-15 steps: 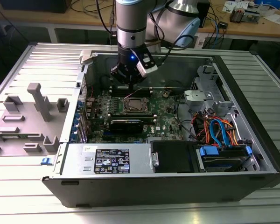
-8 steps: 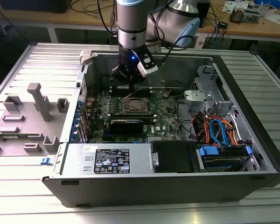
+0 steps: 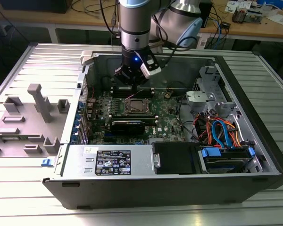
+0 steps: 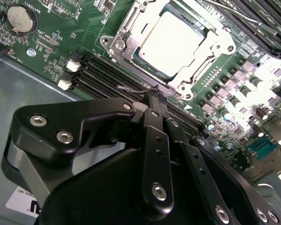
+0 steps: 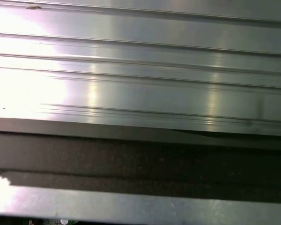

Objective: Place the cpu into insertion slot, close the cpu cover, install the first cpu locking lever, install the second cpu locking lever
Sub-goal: 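Install the first cpu locking lever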

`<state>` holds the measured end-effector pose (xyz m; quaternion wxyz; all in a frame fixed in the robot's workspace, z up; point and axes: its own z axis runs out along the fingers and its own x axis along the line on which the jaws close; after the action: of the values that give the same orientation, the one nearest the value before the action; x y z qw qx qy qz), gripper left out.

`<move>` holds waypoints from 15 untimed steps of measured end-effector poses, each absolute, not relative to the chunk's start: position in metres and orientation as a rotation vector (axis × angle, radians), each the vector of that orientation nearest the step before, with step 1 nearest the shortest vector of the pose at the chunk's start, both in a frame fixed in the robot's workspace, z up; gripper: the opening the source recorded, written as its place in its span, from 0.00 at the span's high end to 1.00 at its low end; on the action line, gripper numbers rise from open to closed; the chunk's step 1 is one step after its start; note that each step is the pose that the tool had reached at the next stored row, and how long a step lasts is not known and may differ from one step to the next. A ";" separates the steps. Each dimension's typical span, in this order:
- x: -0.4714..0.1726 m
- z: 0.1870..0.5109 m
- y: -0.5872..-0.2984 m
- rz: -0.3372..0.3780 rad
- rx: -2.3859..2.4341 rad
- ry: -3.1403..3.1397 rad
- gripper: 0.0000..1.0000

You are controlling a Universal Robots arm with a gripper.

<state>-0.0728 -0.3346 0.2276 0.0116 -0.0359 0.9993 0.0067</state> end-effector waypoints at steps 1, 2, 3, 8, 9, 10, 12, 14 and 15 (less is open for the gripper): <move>-0.072 0.227 -0.335 0.022 -0.112 3.116 0.89; -0.070 0.226 -0.335 0.023 -0.112 3.116 0.89; -0.069 0.225 -0.335 0.023 -0.112 3.116 0.89; -0.064 0.222 -0.335 0.023 -0.112 3.116 0.89; -0.062 0.221 -0.335 0.023 -0.112 3.116 0.89; -0.061 0.221 -0.335 0.023 -0.112 3.116 0.89; -0.058 0.220 -0.335 0.023 -0.112 3.116 0.89; -0.057 0.219 -0.335 0.023 -0.112 3.116 0.89; -0.056 0.219 -0.335 0.023 -0.112 3.116 0.89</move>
<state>-0.0558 -0.3346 0.2185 0.0116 -0.0359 0.9993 0.0073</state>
